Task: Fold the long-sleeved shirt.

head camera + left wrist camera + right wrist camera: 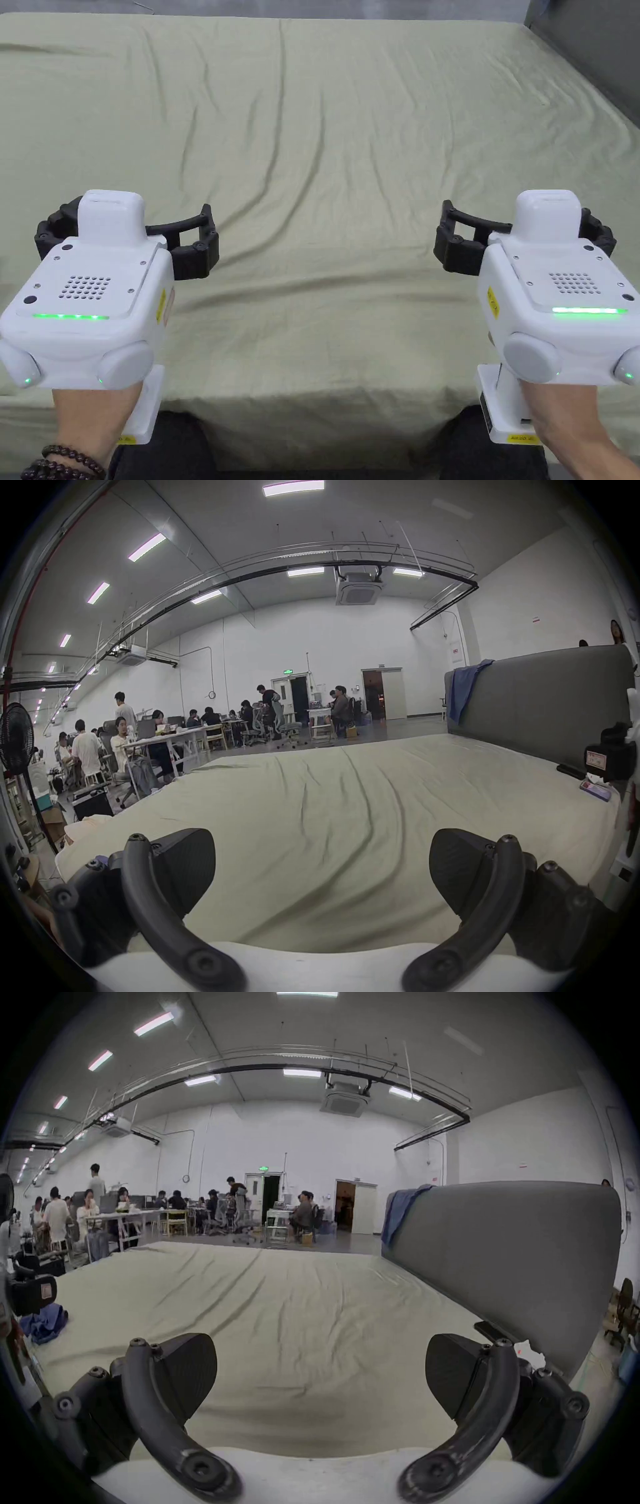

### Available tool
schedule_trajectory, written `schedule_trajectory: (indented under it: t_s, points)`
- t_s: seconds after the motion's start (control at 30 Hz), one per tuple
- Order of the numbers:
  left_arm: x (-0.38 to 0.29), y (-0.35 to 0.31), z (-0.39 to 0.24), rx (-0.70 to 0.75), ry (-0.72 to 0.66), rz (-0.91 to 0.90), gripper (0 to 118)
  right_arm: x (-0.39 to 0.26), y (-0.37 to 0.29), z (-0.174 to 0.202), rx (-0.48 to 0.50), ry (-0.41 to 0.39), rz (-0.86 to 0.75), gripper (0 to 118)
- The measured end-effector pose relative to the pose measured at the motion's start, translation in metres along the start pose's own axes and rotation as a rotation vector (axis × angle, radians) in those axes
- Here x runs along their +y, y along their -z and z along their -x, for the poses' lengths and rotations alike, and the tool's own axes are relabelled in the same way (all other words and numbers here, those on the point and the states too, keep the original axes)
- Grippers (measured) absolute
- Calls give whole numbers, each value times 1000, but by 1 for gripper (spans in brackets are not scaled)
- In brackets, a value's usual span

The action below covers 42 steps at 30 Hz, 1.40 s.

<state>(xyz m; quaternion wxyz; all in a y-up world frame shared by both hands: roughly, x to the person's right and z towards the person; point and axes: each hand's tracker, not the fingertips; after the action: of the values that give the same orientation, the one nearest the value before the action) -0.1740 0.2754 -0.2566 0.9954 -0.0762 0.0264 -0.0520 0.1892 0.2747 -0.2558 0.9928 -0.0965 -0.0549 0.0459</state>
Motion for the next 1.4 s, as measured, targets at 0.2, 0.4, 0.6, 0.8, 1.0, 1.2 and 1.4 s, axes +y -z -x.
schedule_trajectory:
  t_s: [0.2, 0.4, 0.6, 0.8, 1.0, 1.2, 1.4]
  points:
    - [0, 0, -2, 5, 23, -16, 118, 1, -2, 3, 16, -8, 0, 118]
    - [-1, -1, -3, -5, 27, -11, 118, 0, 0, 2, 21, -3, 13, 118]
    - [0, -1, -1, 2, 16, -23, 118, -1, 0, 3, 31, 2, 21, 118]
    - [-1, -3, 0, 8, 10, -20, 118, -1, -1, 5, 48, -9, 14, 118]
    - [0, -3, -1, 3, 14, -22, 118, 0, -2, 6, 70, -16, 4, 118]
    - [1, -5, -1, 4, 16, -24, 118, -1, -2, 6, 85, -11, 12, 118]
    - [1, -5, 1, 7, 5, -22, 118, 0, -2, 6, 85, -14, 13, 118]
